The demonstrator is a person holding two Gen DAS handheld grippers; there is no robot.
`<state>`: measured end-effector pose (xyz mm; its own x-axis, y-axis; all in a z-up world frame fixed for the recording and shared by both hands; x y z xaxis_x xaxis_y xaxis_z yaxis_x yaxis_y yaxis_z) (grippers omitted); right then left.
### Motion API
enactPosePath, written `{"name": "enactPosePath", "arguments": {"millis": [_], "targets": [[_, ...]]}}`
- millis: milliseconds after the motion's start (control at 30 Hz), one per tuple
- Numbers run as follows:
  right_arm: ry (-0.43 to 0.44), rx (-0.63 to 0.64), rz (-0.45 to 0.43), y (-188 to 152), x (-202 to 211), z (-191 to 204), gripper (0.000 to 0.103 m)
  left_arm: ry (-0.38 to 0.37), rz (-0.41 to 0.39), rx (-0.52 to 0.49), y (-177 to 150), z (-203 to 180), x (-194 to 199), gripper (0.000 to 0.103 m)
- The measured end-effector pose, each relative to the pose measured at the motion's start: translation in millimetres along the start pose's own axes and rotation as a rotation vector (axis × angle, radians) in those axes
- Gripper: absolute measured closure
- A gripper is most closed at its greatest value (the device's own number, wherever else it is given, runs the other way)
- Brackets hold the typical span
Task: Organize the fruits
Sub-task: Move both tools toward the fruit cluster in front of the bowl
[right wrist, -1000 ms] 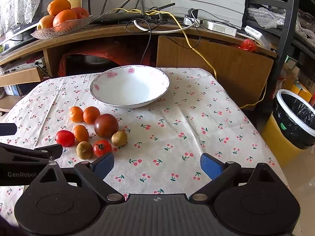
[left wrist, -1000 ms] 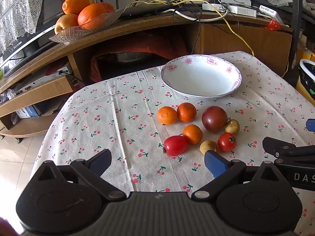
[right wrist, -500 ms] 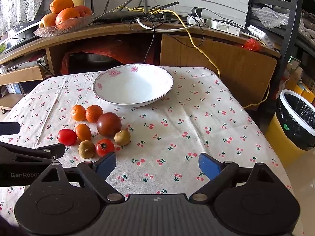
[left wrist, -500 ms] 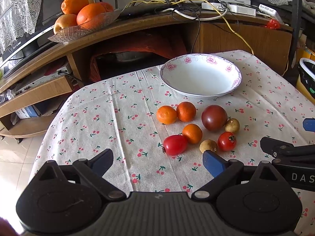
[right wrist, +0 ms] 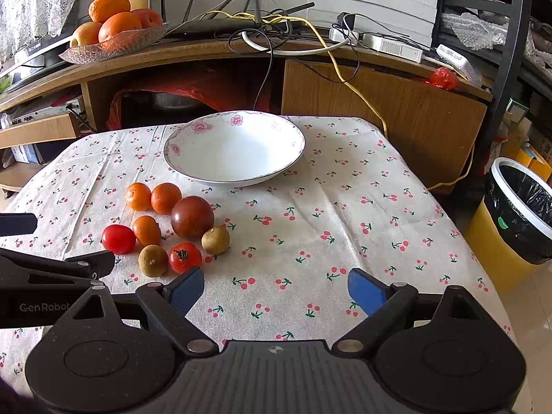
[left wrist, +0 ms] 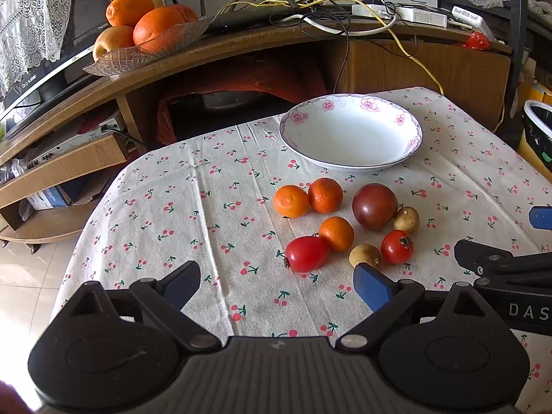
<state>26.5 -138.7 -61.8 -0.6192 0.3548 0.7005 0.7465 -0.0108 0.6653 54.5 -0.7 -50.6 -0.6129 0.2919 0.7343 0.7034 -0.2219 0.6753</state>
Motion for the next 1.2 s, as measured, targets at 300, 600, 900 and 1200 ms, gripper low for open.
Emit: {"name": "enactPosePath", "arguments": {"millis": [300, 600, 900, 1200], "targets": [[0.002, 0.002, 0.002, -1.6, -0.2, 2.4, 0.017, 0.000, 0.001, -0.001, -0.3, -0.2, -0.3, 0.002], [0.007, 0.004, 0.004, -2.8, -0.6, 4.6, 0.019, -0.002, 0.002, -0.002, -1.2, -0.8, -1.2, 0.004], [0.016, 0.006, 0.013, -1.8, -1.8, 4.8, 0.020, -0.005, 0.007, -0.001, -2.9, -0.8, -1.8, 0.005], [0.043, 0.010, 0.019, -1.2, -2.5, 7.4, 0.021, -0.044, 0.009, 0.038, -6.8, 6.9, -3.5, 0.005]]}}
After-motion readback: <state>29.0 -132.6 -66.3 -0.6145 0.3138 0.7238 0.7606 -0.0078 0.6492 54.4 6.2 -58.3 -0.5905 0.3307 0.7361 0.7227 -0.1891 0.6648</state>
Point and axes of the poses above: each gripper's, at about its wrist camera, not at the fingertips, and x roughly against the way its jaws point, z to its left, y to its top, the point moved 4 cm from there along -x, roughly the way its jaws point, and after that the axes turned 15 degrees about -y, right-handed, at the moved point
